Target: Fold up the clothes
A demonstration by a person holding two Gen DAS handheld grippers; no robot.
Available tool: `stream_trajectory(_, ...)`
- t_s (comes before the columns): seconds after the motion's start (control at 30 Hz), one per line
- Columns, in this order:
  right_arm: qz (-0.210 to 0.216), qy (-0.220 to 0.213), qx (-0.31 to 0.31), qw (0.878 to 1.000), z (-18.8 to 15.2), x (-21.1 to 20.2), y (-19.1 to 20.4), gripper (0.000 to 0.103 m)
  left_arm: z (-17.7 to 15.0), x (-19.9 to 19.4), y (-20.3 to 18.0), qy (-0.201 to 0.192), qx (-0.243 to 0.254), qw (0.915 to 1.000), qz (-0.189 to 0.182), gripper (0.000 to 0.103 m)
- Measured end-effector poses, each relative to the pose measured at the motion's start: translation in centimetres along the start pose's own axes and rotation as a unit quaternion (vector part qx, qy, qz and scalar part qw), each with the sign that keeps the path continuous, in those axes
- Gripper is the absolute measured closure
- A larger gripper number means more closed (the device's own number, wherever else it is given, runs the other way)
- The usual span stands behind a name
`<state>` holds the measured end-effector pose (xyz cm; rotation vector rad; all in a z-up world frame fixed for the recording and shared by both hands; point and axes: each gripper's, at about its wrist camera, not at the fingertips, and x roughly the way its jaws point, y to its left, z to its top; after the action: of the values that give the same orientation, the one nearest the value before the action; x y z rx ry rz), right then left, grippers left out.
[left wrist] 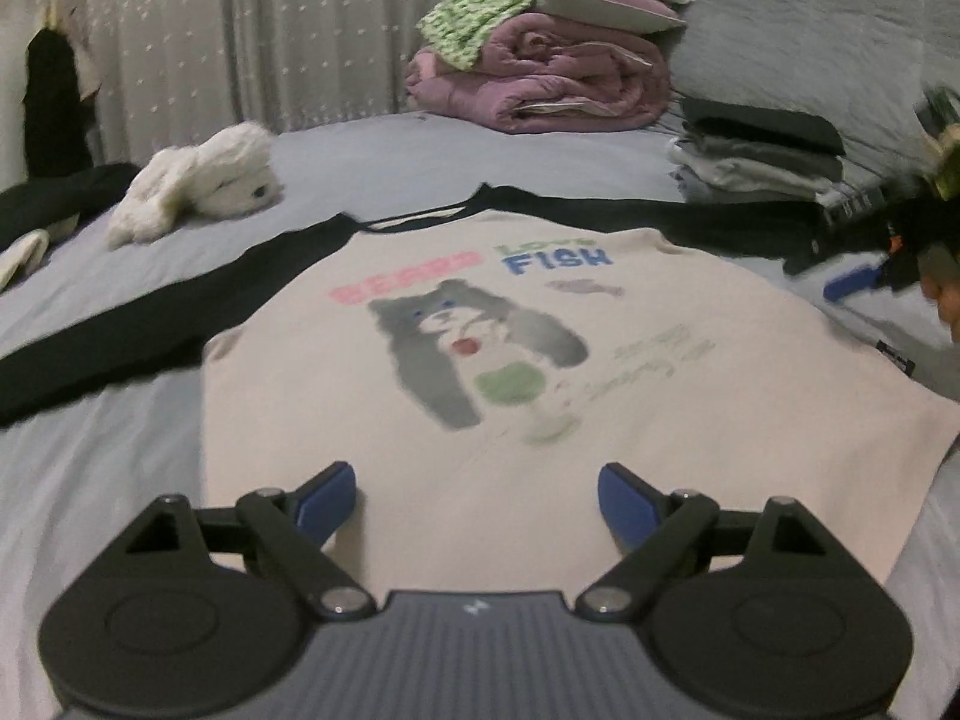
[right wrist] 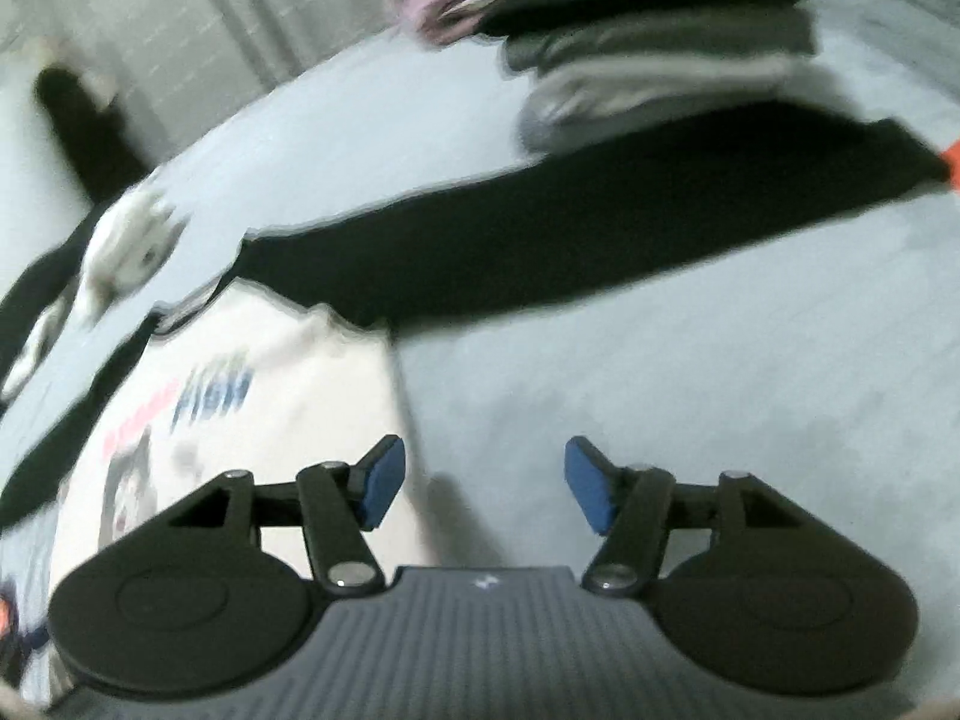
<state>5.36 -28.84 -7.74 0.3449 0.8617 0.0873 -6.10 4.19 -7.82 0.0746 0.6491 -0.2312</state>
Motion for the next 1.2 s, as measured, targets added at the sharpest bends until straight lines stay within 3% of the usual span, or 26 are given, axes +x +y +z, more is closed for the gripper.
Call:
stream_trajectory(0.17, 0.043, 0.020, -0.045, 0.998, -1.1, -1.1, 0.1, 0.035, -0.5, -1.3, 3.4, 0.020, -0.064, 0.9978, 0.000, 0.014)
stream_trajectory(0.27, 0.076, 0.046, -0.041, 0.995, -1.5, -1.8, -0.7, 0.035, -0.6, -2.0, 5.3, 0.038, -0.101, 0.9941, -0.012, 0.014)
stream_trajectory(0.4, 0.127, 0.086, -0.041, 0.987, -2.3, -2.5, -1.9, 0.036, -0.9, -2.5, 8.6, 0.095, -0.133, 0.9831, -0.082, 0.014)
stream_trajectory(0.5, 0.172, 0.110, -0.035, 0.978, -2.9, -2.9, -3.0, 0.036, -2.0, -3.1, 11.6, 0.107, -0.203, 0.9627, -0.144, 0.016)
stream_trajectory(0.6, 0.220, 0.137, 0.007, 0.966, -3.1, -3.0, -4.7, 0.036, -3.6, -3.1, 14.4, 0.108, -0.294, 0.9286, -0.199, 0.020)
stream_trajectory(0.73, 0.258, 0.172, 0.049, 0.949, -3.3, -2.8, -6.1, 0.039, -5.2, -2.6, 15.6, 0.116, -0.361, 0.8913, -0.248, 0.035)
stream_trajectory(0.8, 0.258, 0.184, 0.046, 0.947, -3.4, -2.8, -5.9, 0.043, -5.6, -2.6, 15.2, 0.123, -0.362, 0.8835, -0.270, 0.036)
stream_trajectory(0.9, 0.257, 0.201, 0.042, 0.944, -3.7, -2.7, -5.5, 0.049, -5.6, -2.7, 13.5, 0.144, -0.335, 0.8821, -0.298, 0.037)
stream_trajectory(0.97, 0.257, 0.213, 0.039, 0.942, -3.9, -2.6, -5.3, 0.061, -5.4, -2.8, 12.3, 0.161, -0.314, 0.8853, -0.303, 0.038)
stream_trajectory(1.0, 0.256, 0.219, 0.038, 0.941, -4.0, -2.6, -5.2, 0.066, -5.2, -2.9, 11.7, 0.170, -0.304, 0.8885, -0.299, 0.044)
stream_trajectory(1.03, 0.256, 0.225, 0.037, 0.939, -4.0, -2.5, -5.1, 0.081, -5.0, -3.1, 11.1, 0.179, -0.295, 0.8915, -0.294, 0.052)
stream_trajectory(1.07, 0.256, 0.231, 0.035, 0.938, -4.1, -2.5, -5.0, 0.091, -4.8, -3.2, 10.5, 0.187, -0.285, 0.8943, -0.290, 0.076)
stream_trajectory(1.1, 0.255, 0.237, 0.034, 0.937, -4.2, -2.5, -4.9, 0.092, -4.8, -3.0, 10.2, 0.203, -0.282, 0.8950, -0.279, 0.097)
stream_trajectory(1.2, 0.253, 0.242, 0.022, 0.936, -3.8, -2.8, -4.5, 0.094, -4.5, -3.1, 10.2, 0.225, -0.286, 0.8933, -0.264, 0.097)
